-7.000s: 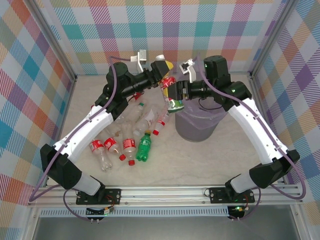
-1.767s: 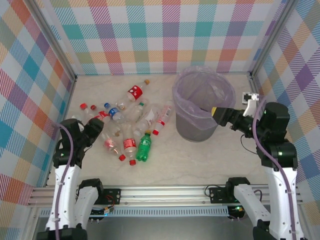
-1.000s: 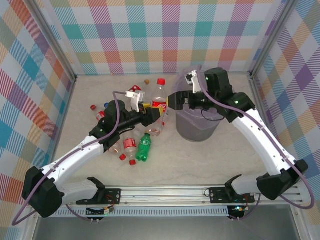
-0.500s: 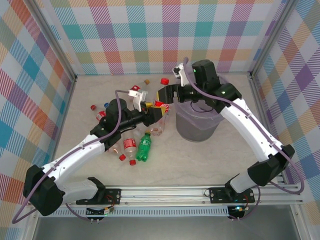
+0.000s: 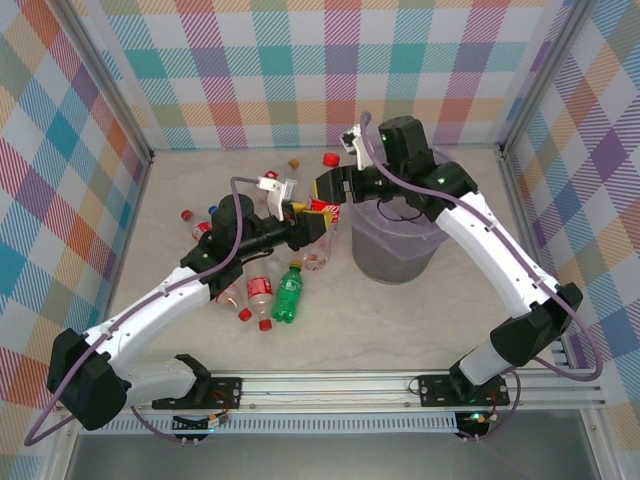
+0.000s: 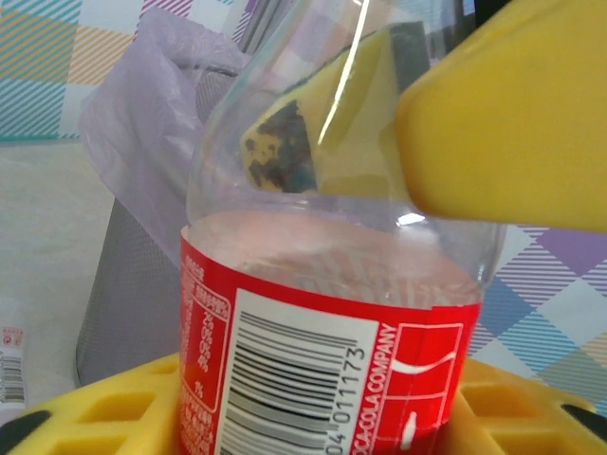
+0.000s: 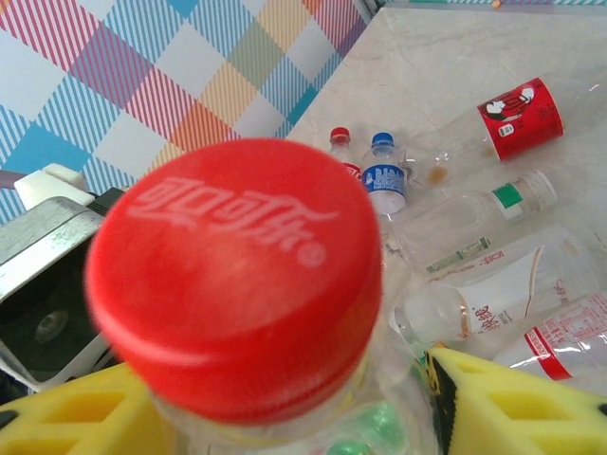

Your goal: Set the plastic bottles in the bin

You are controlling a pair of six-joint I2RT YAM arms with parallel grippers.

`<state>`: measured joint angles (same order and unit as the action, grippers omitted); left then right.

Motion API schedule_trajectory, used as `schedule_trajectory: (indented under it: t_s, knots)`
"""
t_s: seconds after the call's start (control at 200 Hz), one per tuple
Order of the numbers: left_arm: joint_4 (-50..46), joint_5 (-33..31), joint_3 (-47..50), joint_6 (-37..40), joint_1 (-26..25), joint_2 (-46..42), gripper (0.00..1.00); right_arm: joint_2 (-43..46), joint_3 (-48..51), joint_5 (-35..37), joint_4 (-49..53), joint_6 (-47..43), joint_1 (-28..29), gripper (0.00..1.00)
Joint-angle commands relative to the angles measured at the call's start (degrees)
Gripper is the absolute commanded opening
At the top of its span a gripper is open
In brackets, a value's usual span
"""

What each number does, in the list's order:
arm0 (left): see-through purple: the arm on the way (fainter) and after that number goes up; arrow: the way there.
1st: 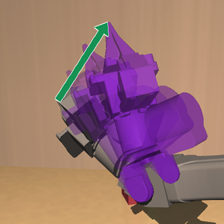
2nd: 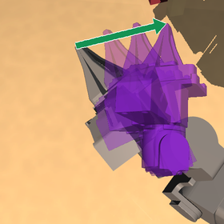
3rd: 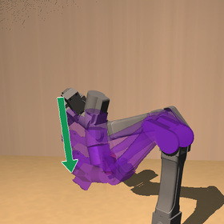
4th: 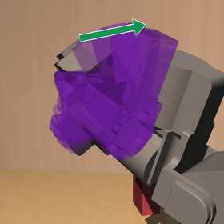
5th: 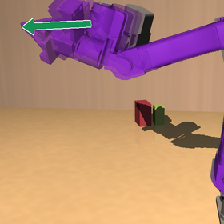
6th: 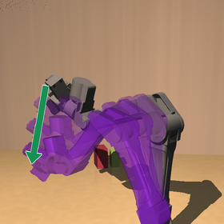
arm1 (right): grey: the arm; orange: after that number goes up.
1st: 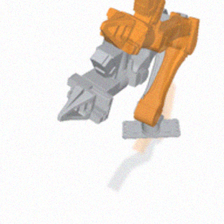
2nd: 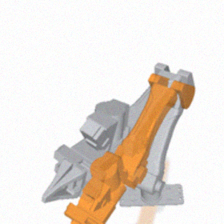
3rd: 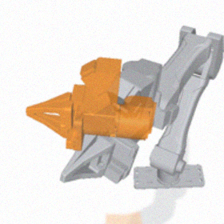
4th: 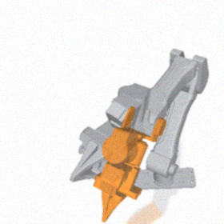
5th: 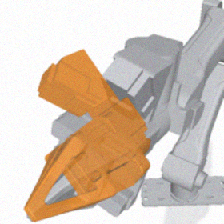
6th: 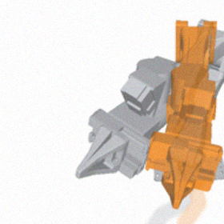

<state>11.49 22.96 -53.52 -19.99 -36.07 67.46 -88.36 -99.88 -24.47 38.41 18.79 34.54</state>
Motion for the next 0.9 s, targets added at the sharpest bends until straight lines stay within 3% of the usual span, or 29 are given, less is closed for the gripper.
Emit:
schedule_trajectory:
  t_s: [0.0,0.125,0.225,0.295,0.46,0.555,0.77,0.895]
  knots:
    - [-0.2,-1.3,-1.94,0.18,-0.66,-2.03,0.66,1.32,-0.88,0.26,-1.14,-0.51,0.26,0.6]
    - [-2.99,-4.42,-2.16,0.75,-0.66,-3.9,0.9,1.8,-1.2,2.36,-2.24,-0.47,0.26,0.58]
    - [-9.69,-7.63,-3.44,1.15,-0.66,-7.1,1.0,1.39,-4.81,5.88,-1.42,-2.13,0.13,0.57]
    - [-18.8,-11.45,-5.43,1.39,-0.66,-10.26,1.0,1.07,-8.45,8.93,-0.42,-3.59,-0.7,0.56]
    - [-45.87,-30.57,-7.66,-5.44,-0.12,-15.79,0.97,2.12,-14.21,12.87,1.33,-5.73,-5.99,0.55]
    - [-53.43,-33.08,-4.82,-8.15,2.48,-17.38,0.97,3.48,-15.58,11.43,1.91,-5.43,-10.94,0.55]
    - [-51.57,-35.12,8.81,-24.61,7.29,-24.92,0.91,4.64,-20.56,8.02,6.18,-6.48,-22.35,0.52]
    - [-50.7,-37.78,12.62,-28.02,7.84,-28.2,0.89,5.82,-20.48,4.66,7.1,-5.98,-28.05,0.52]
